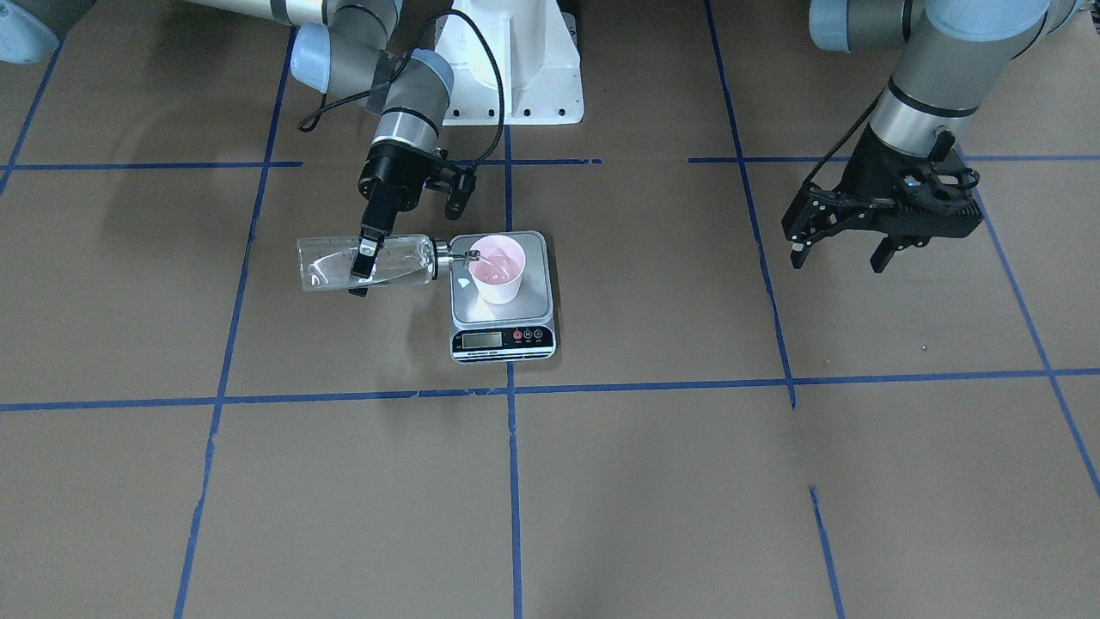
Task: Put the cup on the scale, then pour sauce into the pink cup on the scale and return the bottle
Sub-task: 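Tilt the dispenser with the right gripper to pour into the pink cup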
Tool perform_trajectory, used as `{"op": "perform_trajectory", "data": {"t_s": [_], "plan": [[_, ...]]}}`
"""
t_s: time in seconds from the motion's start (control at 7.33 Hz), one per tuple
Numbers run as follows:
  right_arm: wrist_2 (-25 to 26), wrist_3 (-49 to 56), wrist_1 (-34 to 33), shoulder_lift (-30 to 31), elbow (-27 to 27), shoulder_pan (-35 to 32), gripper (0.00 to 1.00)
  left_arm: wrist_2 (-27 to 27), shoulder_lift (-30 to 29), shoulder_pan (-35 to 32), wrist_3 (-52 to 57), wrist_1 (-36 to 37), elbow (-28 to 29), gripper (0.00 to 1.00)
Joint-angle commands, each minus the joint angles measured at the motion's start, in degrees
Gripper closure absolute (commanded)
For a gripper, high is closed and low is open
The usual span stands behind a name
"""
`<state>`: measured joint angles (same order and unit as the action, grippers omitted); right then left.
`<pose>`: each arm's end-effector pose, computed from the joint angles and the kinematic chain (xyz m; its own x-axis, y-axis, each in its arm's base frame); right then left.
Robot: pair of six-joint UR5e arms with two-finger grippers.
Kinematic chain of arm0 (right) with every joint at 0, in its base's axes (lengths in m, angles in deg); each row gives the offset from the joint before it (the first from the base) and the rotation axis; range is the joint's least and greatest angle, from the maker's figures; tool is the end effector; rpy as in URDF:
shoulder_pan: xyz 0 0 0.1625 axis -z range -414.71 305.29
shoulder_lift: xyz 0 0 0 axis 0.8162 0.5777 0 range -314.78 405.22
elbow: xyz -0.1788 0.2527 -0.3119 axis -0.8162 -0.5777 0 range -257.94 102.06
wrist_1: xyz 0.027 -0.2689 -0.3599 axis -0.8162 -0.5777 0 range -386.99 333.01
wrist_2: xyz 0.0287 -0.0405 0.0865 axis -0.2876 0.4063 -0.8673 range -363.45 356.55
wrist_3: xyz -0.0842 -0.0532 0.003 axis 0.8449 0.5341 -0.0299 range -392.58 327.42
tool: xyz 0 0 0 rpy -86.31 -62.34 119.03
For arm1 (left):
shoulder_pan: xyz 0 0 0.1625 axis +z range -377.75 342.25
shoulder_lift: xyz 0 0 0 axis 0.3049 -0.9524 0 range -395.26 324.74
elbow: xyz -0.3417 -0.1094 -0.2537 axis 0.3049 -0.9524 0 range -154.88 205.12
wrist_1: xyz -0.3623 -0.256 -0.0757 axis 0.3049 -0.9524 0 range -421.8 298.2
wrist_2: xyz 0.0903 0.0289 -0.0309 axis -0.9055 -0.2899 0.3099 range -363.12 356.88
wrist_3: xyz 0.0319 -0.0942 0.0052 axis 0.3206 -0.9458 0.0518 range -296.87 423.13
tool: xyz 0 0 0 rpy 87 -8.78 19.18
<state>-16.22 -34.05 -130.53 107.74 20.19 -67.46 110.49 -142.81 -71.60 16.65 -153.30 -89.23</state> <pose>-0.5860 -0.3689 0.2850 0.4292 -0.1295 -0.8939 0.8932 0.2080 0.3987 0.2712 -0.5295 0.2923 0.7085 0.0998 -0.6986 0.1236 0.9571 0.2621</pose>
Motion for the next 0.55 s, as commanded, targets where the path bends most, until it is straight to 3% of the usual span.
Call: {"op": "perform_trajectory", "data": {"t_s": [0.0,0.41], "plan": [[0.56,4.35,0.09,-0.03,0.31,-0.08,1.00,-0.06,0.06,0.15,-0.37,0.00,0.18,0.00],[1.53,5.52,0.00,-0.04,1.19,-0.08,1.00,-0.06,0.06,0.06,-0.19,-0.09,0.62,0.00]]}}
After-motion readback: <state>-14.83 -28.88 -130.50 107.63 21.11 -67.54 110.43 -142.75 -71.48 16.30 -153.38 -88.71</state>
